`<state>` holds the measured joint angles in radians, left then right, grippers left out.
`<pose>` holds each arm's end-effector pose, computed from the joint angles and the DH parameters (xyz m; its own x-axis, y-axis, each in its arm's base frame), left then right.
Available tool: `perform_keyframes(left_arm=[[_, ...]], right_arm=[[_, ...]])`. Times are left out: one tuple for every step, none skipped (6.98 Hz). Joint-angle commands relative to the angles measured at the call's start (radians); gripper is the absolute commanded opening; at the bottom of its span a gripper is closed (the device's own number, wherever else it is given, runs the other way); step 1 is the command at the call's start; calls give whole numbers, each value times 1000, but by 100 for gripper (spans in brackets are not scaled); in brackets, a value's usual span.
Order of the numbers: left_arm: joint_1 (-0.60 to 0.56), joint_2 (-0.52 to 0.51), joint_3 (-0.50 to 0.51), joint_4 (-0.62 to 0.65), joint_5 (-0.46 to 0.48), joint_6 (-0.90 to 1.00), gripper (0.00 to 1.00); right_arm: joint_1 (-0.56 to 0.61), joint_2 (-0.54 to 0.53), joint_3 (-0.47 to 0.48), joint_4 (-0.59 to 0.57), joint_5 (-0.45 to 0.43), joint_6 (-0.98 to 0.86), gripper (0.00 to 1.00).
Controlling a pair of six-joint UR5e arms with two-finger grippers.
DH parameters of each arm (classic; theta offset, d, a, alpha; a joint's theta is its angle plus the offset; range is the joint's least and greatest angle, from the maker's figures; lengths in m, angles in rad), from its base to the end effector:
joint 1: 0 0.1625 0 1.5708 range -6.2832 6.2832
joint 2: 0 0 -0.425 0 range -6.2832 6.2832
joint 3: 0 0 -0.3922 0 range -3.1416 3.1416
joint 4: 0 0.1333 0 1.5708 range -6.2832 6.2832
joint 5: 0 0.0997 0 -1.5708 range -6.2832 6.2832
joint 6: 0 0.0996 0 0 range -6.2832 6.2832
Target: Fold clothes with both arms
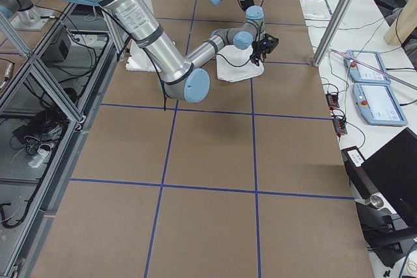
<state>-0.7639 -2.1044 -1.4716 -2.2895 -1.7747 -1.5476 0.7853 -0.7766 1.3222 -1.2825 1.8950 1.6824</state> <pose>0.4284 -0.5670 0.3118 0.3055 -0.2612 -0.9157 0.5368 0.8415 -0.0609 -0.4765 -0.6200 0.2465 0.4162 0.5654 0.7121 -0.5532 0.7790 -0.2952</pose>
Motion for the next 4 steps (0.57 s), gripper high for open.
perform_keyframes(left_arm=[[-55,4,14,-5,-8,87,37],[-81,14,14,-4,-23,178,37],[-115,45,10,-1,-99,289,37],[-186,94,5,1,-194,439,37]], right_arm=[[110,-47,-17,3,96,-177,100],[152,-99,-3,5,143,-281,100],[181,-198,50,6,191,-432,100],[236,-311,131,5,205,-665,100]])
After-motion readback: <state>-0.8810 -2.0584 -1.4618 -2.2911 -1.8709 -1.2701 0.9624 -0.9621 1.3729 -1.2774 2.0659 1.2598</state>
